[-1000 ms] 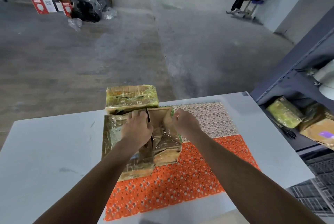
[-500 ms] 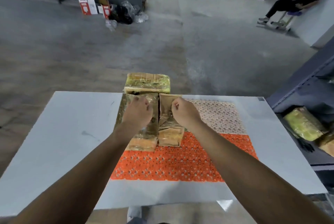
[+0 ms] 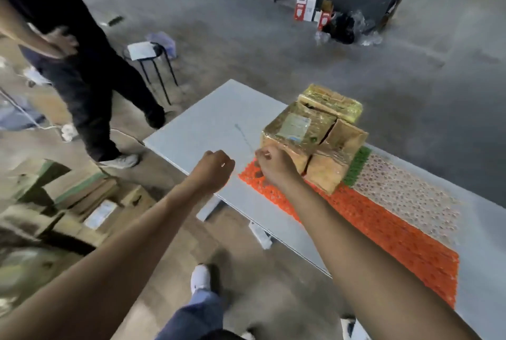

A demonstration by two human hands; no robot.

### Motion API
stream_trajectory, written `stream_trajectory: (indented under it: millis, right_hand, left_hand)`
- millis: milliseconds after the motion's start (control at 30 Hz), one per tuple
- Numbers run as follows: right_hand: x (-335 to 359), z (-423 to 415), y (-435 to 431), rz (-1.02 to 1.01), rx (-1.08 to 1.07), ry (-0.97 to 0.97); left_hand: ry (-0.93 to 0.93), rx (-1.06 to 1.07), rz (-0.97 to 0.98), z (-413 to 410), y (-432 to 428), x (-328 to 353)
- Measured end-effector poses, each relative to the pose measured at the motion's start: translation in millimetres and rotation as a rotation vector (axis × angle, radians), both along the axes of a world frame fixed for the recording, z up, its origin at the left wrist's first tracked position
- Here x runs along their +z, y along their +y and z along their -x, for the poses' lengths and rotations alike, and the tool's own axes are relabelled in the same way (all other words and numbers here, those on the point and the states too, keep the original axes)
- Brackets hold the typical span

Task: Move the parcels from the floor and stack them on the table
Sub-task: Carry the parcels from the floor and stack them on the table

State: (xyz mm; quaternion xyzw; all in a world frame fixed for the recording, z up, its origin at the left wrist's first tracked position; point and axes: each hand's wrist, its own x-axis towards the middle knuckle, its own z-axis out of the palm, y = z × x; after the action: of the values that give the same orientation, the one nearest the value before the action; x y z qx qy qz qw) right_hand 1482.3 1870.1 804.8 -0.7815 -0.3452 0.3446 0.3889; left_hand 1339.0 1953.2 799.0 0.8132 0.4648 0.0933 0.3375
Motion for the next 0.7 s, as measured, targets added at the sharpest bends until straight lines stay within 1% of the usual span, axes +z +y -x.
stream_trajectory:
  millis: [100,167,300,533,700]
  right_hand:
    - [4,56,14,-0.009,0.147,0.096]
    - [4,93,25,-0.03,0.221,0.111]
    - [5,176,41,-0.018,0.405,0.103]
    - [-8,348,56,0.066,0.663,0.051]
    - [-21,484,50,0.097,0.772,0.062]
  left_hand:
    - [-0.03,0.216,-0.036,65,-5,10]
    - [-0.024,0.302,-0.063,109,-9,15]
    - [-0.018,0.508,-0.026,208,-14,8]
    - [-0.058,0.76,0.048,380,-51,0]
    - [-0.117,0.885,0.066,518,-78,-12]
